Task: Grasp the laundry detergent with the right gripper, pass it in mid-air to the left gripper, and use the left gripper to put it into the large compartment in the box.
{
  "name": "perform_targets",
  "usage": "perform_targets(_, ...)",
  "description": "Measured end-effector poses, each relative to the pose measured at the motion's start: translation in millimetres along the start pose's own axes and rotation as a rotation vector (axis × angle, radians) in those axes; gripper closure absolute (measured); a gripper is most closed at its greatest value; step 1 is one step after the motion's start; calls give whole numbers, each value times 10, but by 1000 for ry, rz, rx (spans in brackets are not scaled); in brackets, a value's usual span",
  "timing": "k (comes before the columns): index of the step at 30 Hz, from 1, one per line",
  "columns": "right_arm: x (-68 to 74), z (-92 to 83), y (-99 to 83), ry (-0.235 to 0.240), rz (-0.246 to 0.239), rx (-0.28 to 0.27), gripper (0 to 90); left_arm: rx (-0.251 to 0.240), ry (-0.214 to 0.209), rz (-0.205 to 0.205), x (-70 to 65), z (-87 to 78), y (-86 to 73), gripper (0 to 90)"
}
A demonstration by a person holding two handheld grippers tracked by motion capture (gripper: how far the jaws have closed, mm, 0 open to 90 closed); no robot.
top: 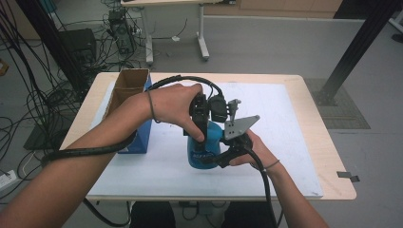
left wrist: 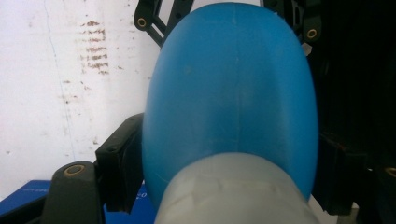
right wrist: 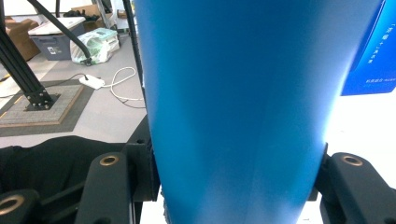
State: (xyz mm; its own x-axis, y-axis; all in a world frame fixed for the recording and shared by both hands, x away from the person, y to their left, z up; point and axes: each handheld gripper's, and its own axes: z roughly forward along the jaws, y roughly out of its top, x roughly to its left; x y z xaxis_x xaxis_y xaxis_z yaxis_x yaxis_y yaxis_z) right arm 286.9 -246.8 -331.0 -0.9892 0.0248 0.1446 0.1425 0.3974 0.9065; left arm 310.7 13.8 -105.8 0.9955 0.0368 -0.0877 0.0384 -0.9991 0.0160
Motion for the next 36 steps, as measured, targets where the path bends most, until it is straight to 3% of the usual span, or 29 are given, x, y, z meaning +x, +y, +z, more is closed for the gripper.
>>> perform_targets(9, -5, 8, 6, 2, -5, 0, 414, -5, 8, 4, -22, -26, -10, 372)
perform_targets(36, -21, 4, 3, 4, -2, -12, 414, -18, 11, -25, -16, -47, -33, 378)
